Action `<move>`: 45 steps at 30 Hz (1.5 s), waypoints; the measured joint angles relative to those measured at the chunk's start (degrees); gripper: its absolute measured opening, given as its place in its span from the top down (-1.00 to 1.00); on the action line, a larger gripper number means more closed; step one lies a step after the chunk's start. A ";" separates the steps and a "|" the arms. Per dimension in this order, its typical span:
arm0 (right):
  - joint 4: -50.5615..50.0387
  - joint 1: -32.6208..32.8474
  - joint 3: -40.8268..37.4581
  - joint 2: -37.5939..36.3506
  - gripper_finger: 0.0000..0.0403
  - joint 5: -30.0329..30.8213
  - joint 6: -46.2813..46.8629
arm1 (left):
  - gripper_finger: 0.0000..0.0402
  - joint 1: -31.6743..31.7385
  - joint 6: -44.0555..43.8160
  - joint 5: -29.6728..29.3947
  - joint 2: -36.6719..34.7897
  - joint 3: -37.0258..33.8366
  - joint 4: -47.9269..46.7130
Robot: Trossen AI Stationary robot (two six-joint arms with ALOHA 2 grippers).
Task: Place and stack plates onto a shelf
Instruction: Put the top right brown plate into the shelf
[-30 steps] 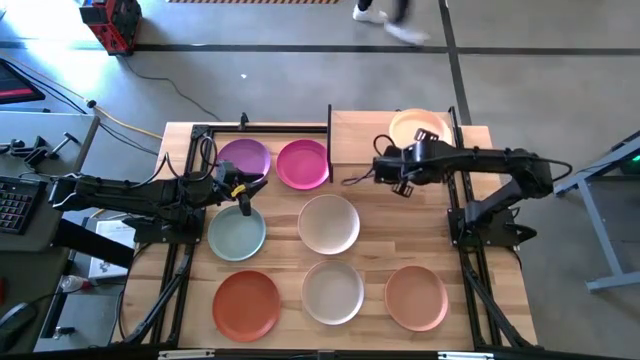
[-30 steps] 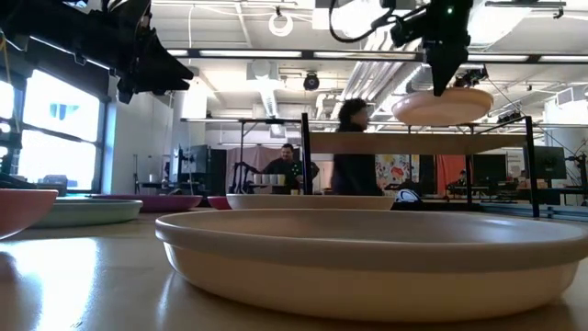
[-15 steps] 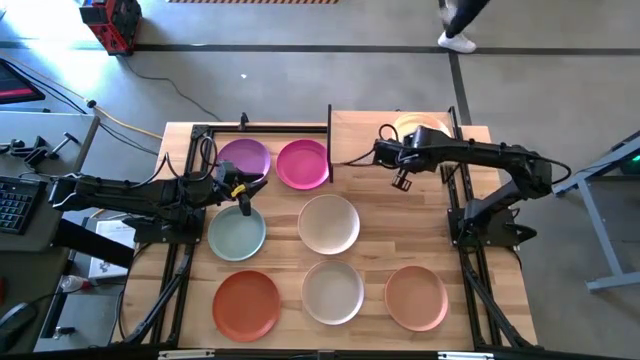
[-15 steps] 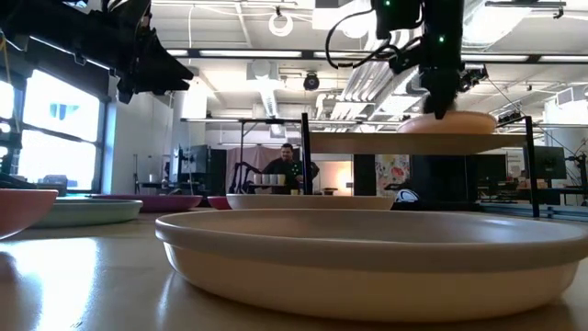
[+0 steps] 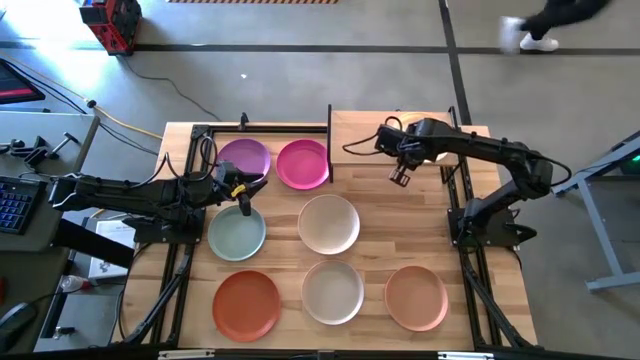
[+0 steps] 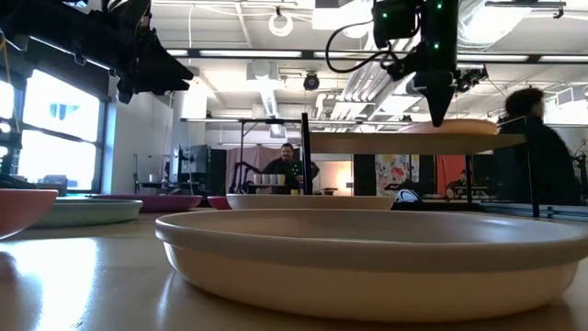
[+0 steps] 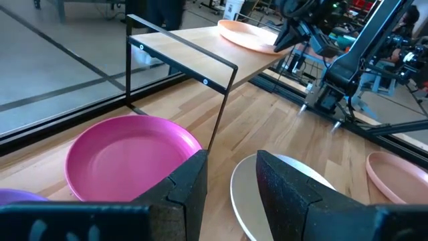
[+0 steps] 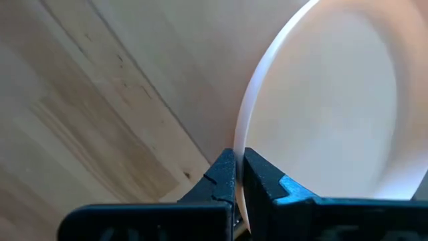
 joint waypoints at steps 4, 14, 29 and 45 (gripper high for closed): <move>0.00 -0.22 0.00 0.00 1.00 0.07 -0.02 | 0.42 0.00 0.00 0.00 0.00 0.00 -0.02; 0.07 -0.18 0.00 0.02 1.00 0.09 -0.04 | 0.42 -0.01 0.00 0.01 0.00 0.00 -0.02; 0.04 -0.18 0.00 0.02 1.00 0.09 1.65 | 0.42 -0.02 -0.02 0.04 0.00 0.00 -0.02; -0.40 -1.57 0.02 0.02 0.91 -2.47 1.66 | 0.42 0.00 -0.02 0.04 0.00 0.02 -0.02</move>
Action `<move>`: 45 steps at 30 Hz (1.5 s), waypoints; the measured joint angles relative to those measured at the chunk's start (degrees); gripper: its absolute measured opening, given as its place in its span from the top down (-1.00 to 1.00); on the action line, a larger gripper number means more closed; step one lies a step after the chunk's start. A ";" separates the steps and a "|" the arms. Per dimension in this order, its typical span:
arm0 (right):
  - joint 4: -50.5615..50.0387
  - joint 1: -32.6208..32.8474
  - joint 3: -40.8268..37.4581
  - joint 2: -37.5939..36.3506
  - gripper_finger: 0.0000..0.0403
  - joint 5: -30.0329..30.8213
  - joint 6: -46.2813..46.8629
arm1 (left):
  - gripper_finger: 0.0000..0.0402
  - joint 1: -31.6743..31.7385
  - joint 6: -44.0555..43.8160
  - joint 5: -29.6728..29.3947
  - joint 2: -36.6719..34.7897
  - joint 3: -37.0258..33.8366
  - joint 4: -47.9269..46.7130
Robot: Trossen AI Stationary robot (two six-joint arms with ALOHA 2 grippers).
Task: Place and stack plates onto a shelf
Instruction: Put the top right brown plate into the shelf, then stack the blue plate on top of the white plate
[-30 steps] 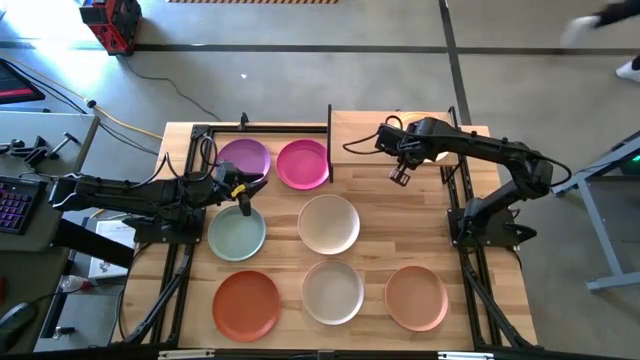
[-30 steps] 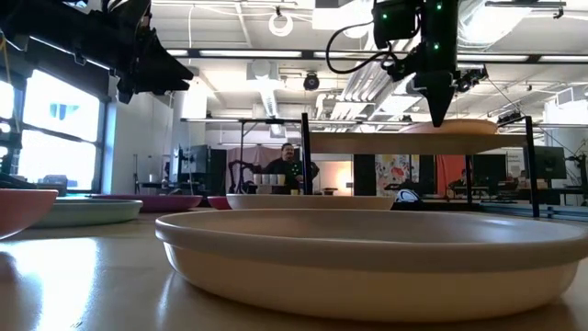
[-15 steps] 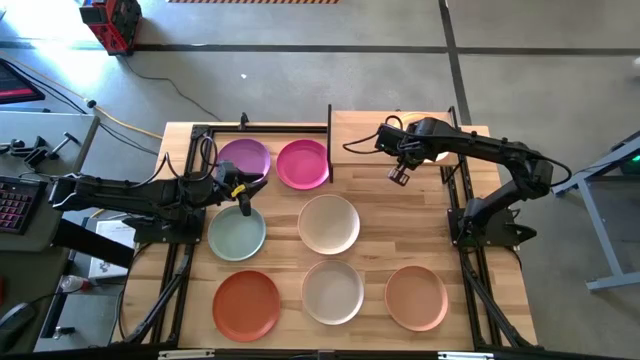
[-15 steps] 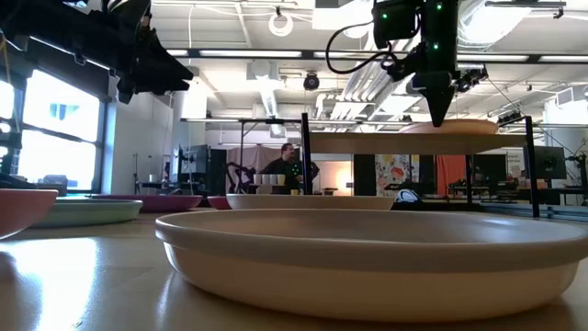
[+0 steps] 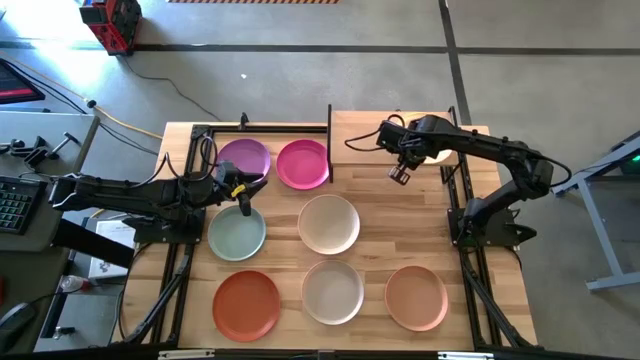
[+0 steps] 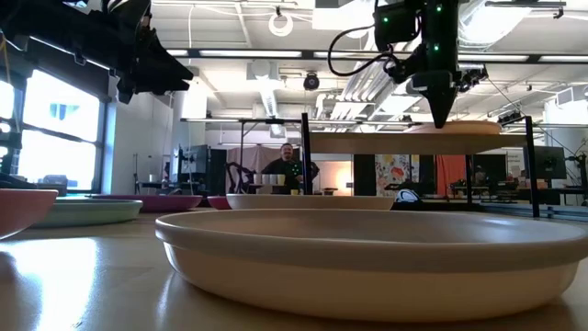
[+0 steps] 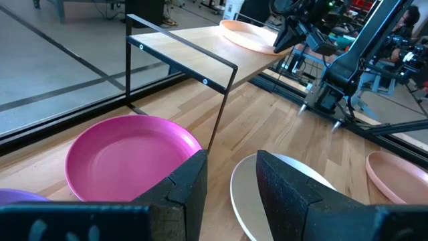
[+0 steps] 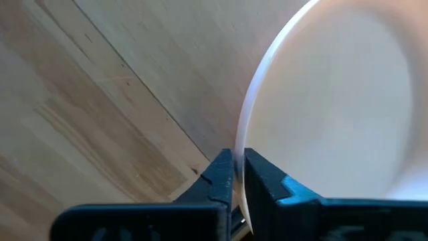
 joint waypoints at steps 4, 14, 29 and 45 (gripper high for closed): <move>0.32 0.00 0.00 0.00 0.72 0.35 0.42 | 0.42 -0.01 0.00 0.00 0.00 -0.01 -0.04; 0.14 0.07 1.62 0.02 0.47 1.33 -0.20 | 0.42 -0.01 0.00 0.00 0.00 -0.01 -0.02; -2.59 1.67 11.82 0.02 0.48 -6.41 4.06 | 0.42 -0.02 -6.20 3.39 1.89 17.60 -25.03; -2.77 13.85 11.61 0.02 0.48 -6.49 12.00 | 0.42 -1.30 -24.96 24.04 17.38 25.03 -36.62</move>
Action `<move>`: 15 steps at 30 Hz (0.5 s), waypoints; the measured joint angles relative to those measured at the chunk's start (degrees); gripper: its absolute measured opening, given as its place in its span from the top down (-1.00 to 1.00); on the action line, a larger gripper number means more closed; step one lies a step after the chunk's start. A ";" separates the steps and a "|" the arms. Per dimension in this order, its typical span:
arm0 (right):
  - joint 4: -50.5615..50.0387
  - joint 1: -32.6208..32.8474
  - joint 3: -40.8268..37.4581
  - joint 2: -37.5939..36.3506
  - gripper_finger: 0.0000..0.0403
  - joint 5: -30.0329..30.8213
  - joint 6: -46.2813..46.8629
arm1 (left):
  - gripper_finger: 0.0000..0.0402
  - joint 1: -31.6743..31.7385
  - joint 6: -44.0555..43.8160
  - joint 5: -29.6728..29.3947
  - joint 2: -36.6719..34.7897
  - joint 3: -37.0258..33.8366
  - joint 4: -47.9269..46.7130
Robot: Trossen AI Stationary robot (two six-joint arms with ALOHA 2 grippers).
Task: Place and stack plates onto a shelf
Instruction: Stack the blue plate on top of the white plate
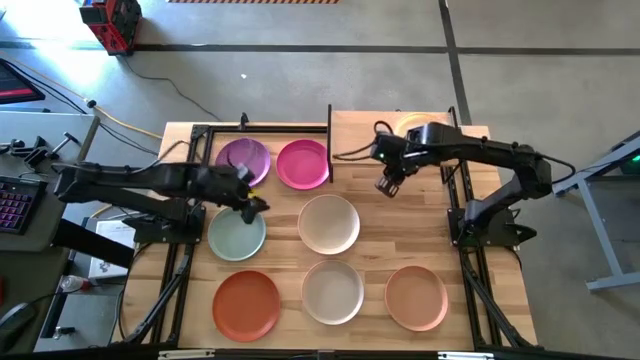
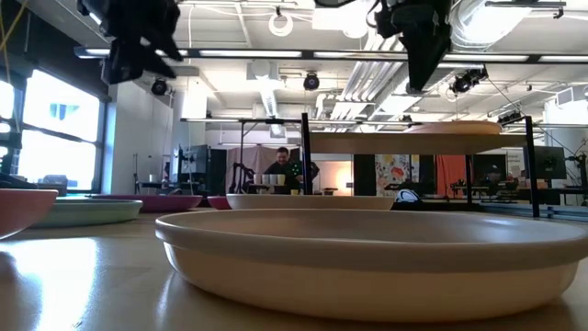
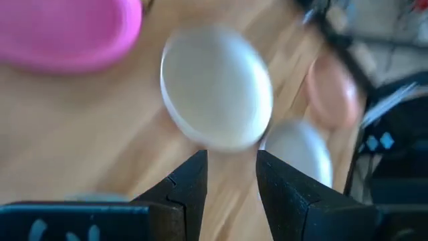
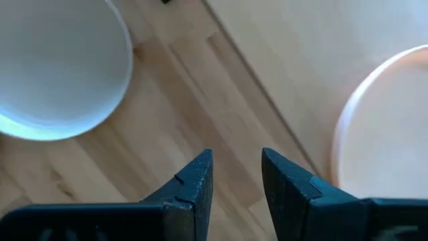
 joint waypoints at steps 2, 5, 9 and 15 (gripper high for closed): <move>0.02 1.62 0.00 0.00 0.48 0.00 1.02 | 0.42 -1.05 -1.76 1.86 2.83 0.00 -1.80; 0.02 3.87 -0.02 0.00 0.48 0.17 2.63 | 0.42 -2.71 -3.65 3.66 6.82 -0.02 -3.38; 0.06 6.52 -0.02 0.00 0.48 0.61 4.37 | 0.42 -4.45 -5.74 3.70 11.31 -0.02 -3.51; 0.62 9.87 -0.04 0.00 0.48 0.89 4.55 | 0.42 -6.29 -9.73 3.63 16.37 -0.02 -3.48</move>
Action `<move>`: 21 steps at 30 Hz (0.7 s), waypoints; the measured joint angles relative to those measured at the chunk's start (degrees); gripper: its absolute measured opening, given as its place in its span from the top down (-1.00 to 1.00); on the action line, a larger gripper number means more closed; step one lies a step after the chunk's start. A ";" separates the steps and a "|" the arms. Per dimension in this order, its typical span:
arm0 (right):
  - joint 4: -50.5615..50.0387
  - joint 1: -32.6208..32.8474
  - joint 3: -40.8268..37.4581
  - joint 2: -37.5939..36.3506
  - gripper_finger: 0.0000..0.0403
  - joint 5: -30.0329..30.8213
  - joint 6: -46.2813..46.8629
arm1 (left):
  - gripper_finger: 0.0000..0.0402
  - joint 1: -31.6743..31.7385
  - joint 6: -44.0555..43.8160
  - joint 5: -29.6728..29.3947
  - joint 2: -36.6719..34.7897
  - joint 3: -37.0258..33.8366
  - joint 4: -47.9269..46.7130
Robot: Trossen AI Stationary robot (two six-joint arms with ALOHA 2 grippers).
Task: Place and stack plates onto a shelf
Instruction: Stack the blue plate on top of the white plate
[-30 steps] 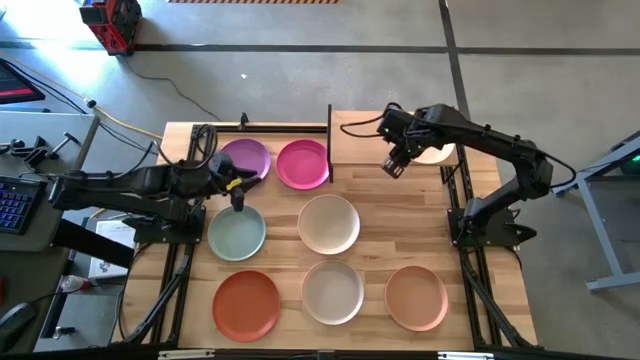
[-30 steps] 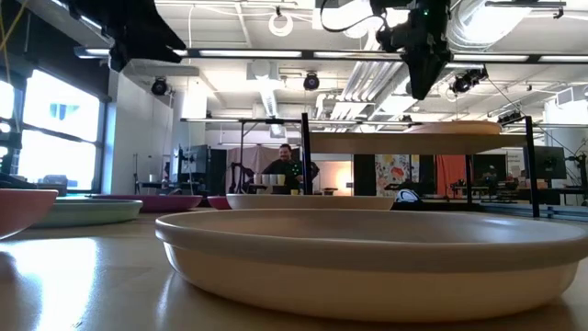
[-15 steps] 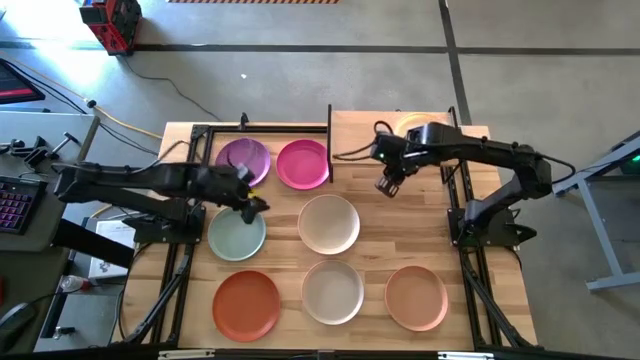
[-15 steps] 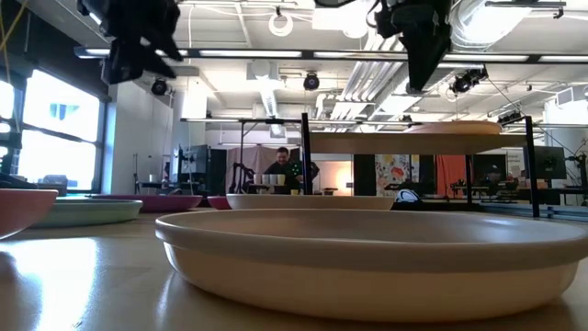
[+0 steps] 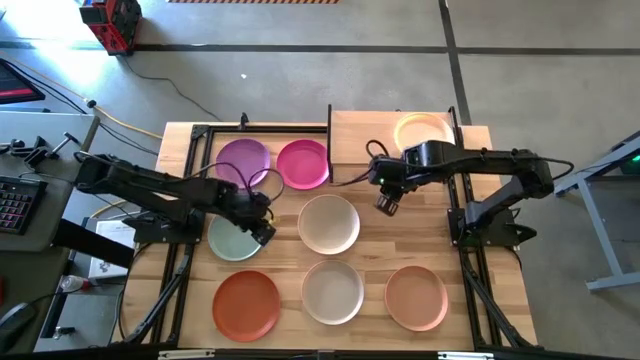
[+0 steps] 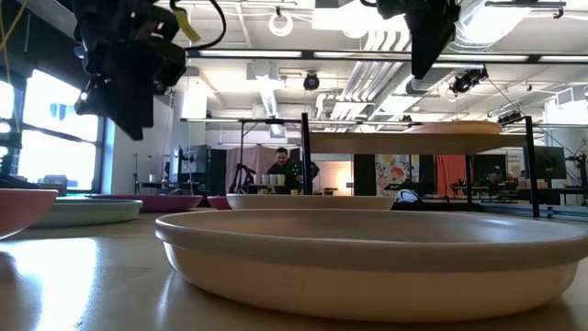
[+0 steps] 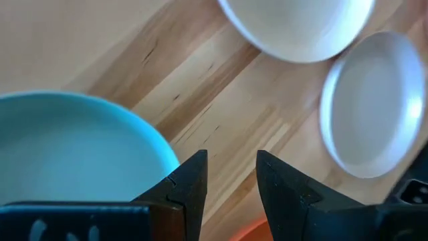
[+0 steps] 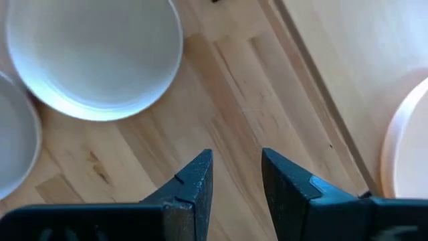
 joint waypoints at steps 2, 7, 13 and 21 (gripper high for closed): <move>0.39 0.86 0.00 0.00 0.48 0.24 0.00 | 0.42 -0.51 -0.81 -0.16 1.53 0.00 0.10; 1.08 2.80 0.00 0.00 0.48 2.93 0.01 | 0.42 -1.55 -2.64 -0.69 4.87 0.00 0.12; 1.08 3.90 -0.02 0.00 0.48 3.74 1.34 | 0.42 -2.83 -4.21 -1.20 8.65 0.00 0.08; 1.08 4.49 -0.02 0.00 0.48 4.69 1.40 | 0.42 -4.20 -5.52 -2.11 12.92 0.00 0.06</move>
